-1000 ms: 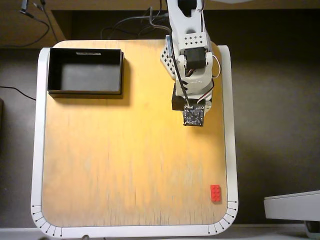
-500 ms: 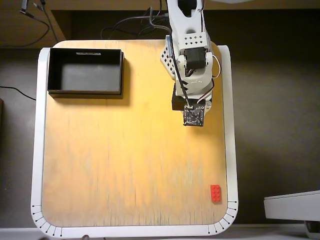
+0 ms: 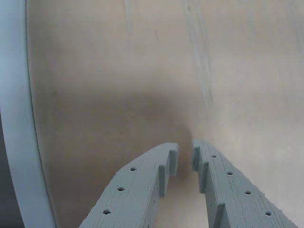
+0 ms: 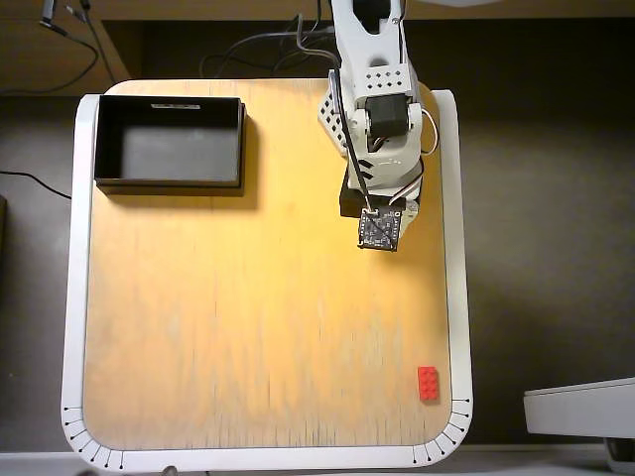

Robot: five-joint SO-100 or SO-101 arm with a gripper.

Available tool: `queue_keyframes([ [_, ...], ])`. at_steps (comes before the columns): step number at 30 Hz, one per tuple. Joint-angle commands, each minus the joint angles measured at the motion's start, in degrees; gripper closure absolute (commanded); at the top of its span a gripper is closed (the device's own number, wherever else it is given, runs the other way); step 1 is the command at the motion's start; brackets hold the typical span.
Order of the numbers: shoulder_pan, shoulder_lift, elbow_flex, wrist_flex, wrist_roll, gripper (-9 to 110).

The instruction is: Grasp a lego block and put it in the bin.

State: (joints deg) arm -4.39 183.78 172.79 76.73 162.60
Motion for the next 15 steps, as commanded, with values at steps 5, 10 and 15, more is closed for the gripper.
queue_keyframes([
  [5, -0.53, 5.19, 9.05, 0.26, -0.62, 101],
  [10, -0.62, 5.19, 9.05, 0.26, 3.16, 101],
  [15, -0.62, 5.1, 9.05, 0.26, 9.67, 101],
])
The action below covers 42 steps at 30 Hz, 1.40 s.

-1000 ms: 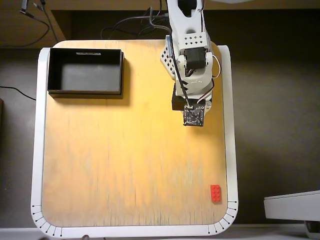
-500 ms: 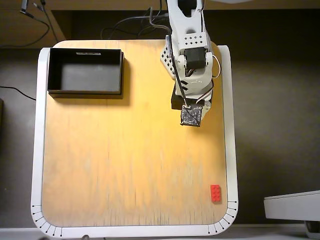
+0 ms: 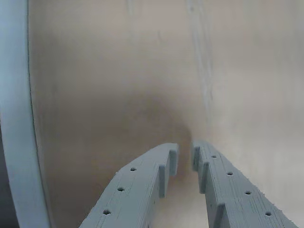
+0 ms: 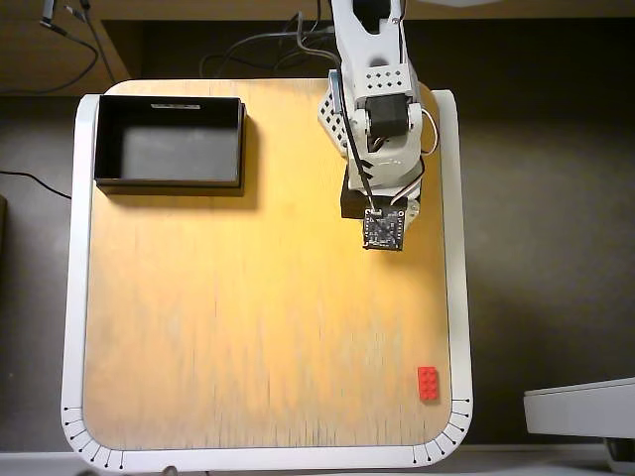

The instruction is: Grasp a lego block and put it in the bin.

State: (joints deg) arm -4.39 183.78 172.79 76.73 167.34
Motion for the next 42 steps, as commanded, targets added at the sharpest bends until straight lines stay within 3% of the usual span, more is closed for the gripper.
queue_keyframes([
  [1, -0.62, 5.01, 9.05, 0.26, 8.35, 101],
  [9, 1.76, -5.8, 7.56, -8.88, 16.35, 101],
  [13, 2.81, -16.26, 0.0, -15.91, 15.38, 101],
  [29, 4.04, -59.59, -50.27, -16.26, 13.54, 98],
  [42, 2.9, -81.91, -70.49, -15.64, 10.28, 82],
])
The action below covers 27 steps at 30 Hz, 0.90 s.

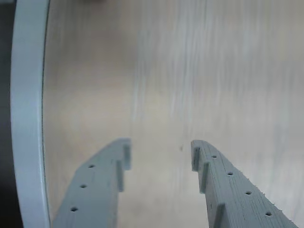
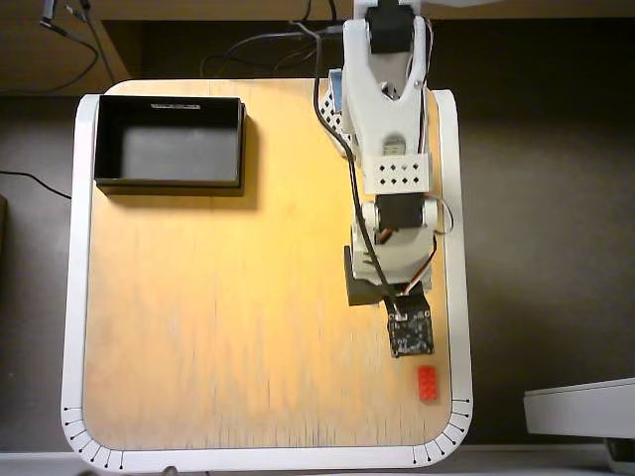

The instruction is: Grasp a lego block and put it in the bin.

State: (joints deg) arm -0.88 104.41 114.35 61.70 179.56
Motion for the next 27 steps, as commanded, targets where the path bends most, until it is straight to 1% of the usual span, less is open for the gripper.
queue_keyframes([
  [1, -1.05, -3.87, -13.45, -0.97, -2.81, 81],
  [7, -4.39, -8.35, -20.39, -3.78, -6.33, 77],
  [16, -7.65, -12.39, -20.48, -8.88, -7.91, 77],
  [27, -7.29, -18.37, -20.48, -17.4, -6.86, 77],
])
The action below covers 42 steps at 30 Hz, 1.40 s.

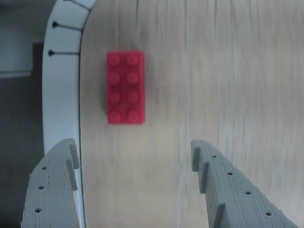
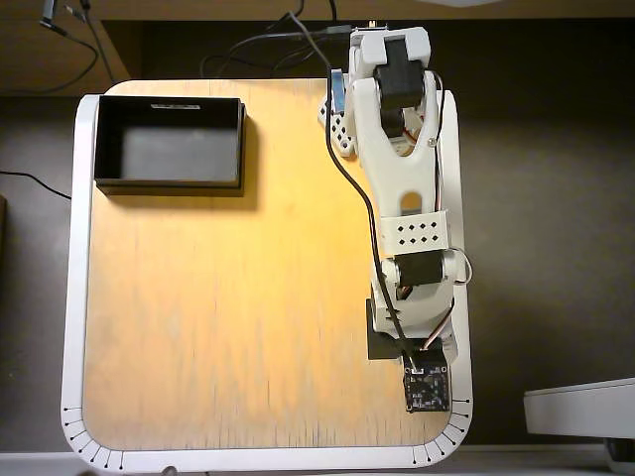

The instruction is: Grasp a lego block and put it in the bin.

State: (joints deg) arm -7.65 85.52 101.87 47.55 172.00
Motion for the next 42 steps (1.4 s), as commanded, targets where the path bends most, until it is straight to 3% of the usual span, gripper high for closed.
queue_keyframes([
  [1, -0.53, 0.09, -8.0, -3.87, 0.79, 77],
  [42, -2.9, -12.74, -8.0, -18.11, 0.44, 77],
])
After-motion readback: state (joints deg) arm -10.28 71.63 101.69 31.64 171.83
